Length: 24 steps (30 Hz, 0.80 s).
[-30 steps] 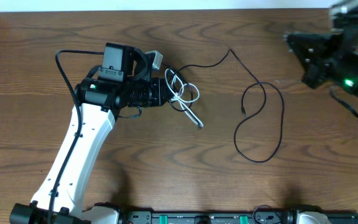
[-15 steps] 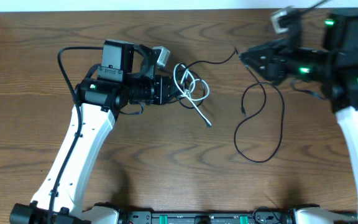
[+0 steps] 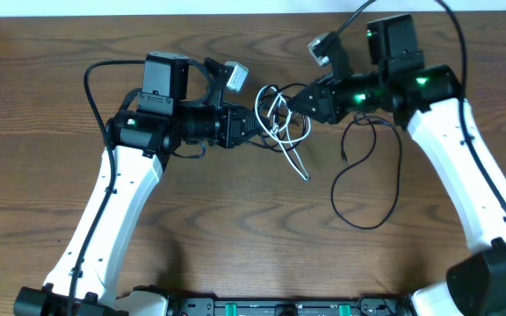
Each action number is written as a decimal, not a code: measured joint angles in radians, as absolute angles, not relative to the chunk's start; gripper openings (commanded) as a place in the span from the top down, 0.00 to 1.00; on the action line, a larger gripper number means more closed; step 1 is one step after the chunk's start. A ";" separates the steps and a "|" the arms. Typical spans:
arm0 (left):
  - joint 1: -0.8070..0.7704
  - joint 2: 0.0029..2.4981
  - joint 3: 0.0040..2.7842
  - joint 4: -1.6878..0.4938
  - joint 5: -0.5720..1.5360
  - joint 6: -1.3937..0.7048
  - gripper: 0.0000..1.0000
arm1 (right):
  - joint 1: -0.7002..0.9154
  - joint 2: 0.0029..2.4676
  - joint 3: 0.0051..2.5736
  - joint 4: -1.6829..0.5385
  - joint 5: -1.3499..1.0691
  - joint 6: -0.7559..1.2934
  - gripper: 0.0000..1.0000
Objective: Untangle cables
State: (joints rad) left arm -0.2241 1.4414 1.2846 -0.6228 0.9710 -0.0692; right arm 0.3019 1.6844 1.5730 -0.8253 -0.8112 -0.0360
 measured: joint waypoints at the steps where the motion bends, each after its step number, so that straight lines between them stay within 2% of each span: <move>1: -0.224 1.441 1.285 -0.623 0.971 -0.069 0.92 | 0.307 1.692 1.573 -0.825 -0.810 -0.036 0.68; 11: -0.224 1.441 1.285 -0.608 0.970 -0.069 0.92 | 0.373 1.731 1.571 -0.791 -0.810 -0.001 0.67; 14: -0.222 1.442 1.283 -0.609 0.962 -0.069 0.92 | 0.382 1.762 1.571 -0.785 -0.818 0.023 0.69; 17: -0.218 1.442 1.281 -0.609 0.952 -0.069 0.92 | 0.387 1.780 1.571 -0.783 -0.818 0.049 0.81; 20: -0.219 1.442 1.275 -0.606 0.941 -0.069 0.92 | 0.396 1.780 1.571 -0.783 -0.796 0.079 0.99; 24: -0.219 1.449 1.266 -0.603 0.922 -0.068 0.92 | 0.414 1.779 1.576 -0.804 -0.728 0.130 0.99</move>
State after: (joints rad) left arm -0.2192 1.4487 1.2663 -0.6029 0.9218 -0.0685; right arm 0.4145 1.7790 1.5757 -0.8040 -0.7277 0.1303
